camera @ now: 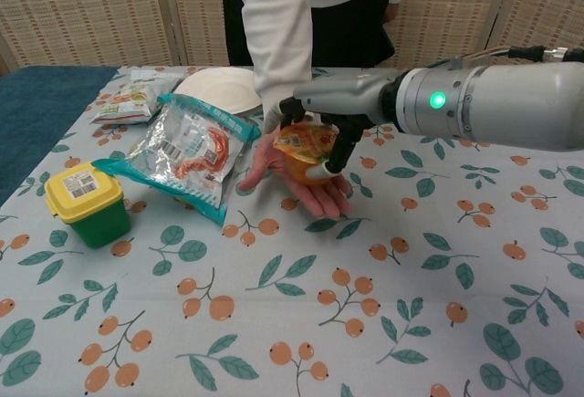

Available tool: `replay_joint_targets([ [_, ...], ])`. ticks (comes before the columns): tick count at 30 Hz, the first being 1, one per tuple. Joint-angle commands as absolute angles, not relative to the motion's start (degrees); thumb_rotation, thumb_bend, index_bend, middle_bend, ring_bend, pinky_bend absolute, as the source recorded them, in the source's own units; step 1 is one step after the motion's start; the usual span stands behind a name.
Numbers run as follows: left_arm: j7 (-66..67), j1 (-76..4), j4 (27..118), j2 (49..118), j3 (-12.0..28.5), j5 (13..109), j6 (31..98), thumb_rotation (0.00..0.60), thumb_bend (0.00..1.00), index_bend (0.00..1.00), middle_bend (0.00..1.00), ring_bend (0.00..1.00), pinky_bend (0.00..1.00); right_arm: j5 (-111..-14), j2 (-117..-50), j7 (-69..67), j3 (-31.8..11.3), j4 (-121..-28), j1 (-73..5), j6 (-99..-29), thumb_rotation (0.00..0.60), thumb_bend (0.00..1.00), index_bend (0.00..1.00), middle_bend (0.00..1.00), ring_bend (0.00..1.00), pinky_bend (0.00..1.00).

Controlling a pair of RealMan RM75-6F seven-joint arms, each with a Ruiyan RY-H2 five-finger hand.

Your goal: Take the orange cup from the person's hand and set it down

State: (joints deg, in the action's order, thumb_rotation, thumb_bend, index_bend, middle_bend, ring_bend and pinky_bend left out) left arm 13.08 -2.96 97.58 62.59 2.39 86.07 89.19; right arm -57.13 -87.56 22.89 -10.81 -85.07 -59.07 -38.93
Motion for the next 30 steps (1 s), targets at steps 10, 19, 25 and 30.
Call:
replay_joint_targets([
  [10,12.8,-3.2,97.4,62.7,2.7,86.1,88.9,0.6,0.18,0.11,0.03,0.11,0.1,-62.5,-78.0,17.5,-10.5,-93.2,-53.8,-46.2,0.6,0.39,0.25,0.27,0.21,0.45],
  [19,13.5,-3.9,97.9,63.3,2.7,86.8,88.3,0.6,0.18,0.11,0.03,0.11,0.1,-61.0,-73.2,15.2,-8.1,-90.1,-49.5,-47.1,0.6,0.39,0.25,0.27,0.21,0.45],
  [25,14.2,-4.1,98.5,63.2,2.8,87.1,88.2,0.6,0.18,0.11,0.03,0.11,0.1,-59.7,-77.0,14.6,-7.1,-83.1,-50.0,-44.0,0.6,0.39,0.25,0.27,0.21,0.45],
  [30,14.1,-3.8,98.4,63.1,2.7,86.6,88.3,0.6,0.18,0.11,0.03,0.11,0.1,-58.9,-81.6,14.3,-7.0,-77.0,-51.1,-41.6,0.6,0.39,0.25,0.26,0.21,0.44],
])
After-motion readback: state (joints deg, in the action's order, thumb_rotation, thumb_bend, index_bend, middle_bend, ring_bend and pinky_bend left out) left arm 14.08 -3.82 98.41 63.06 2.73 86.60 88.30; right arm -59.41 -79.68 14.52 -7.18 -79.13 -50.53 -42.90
